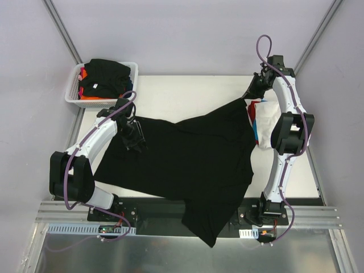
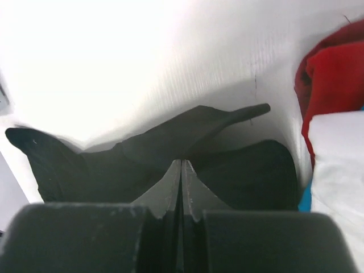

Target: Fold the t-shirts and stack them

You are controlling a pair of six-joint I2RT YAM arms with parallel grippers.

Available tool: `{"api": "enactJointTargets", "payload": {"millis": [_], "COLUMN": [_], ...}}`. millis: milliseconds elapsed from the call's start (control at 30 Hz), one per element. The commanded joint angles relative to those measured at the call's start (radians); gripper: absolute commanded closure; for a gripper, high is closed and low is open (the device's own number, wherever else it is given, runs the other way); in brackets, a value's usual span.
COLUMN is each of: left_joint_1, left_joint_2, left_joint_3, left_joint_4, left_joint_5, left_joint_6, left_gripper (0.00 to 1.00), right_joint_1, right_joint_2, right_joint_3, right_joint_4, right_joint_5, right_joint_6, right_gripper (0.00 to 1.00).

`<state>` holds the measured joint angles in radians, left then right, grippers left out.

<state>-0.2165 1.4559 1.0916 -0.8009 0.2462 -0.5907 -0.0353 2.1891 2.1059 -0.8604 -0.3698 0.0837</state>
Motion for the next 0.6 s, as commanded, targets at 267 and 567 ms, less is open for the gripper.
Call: {"api": "enactJointTargets", "payload": {"millis": [267,567], "left_joint_1": [-0.007,-0.009], "left_joint_2": [0.05,0.213], "left_joint_3": [0.079,0.229], "left_joint_4": [-0.02,-0.023], "left_joint_5": [0.025,0.002], "left_joint_6": [-0.023,-0.027], "left_gripper": [0.65,0.52], "right_joint_1": [-0.011,0.034], "right_joint_2": [-0.038,-0.162], "right_joint_3": [-0.107,-0.401], "right_joint_4": [0.038,0.036], "right_joint_5": [-0.021,-0.086], "right_joint_6": [0.028,-0.035], "right_gripper": [0.99,0.44]}}
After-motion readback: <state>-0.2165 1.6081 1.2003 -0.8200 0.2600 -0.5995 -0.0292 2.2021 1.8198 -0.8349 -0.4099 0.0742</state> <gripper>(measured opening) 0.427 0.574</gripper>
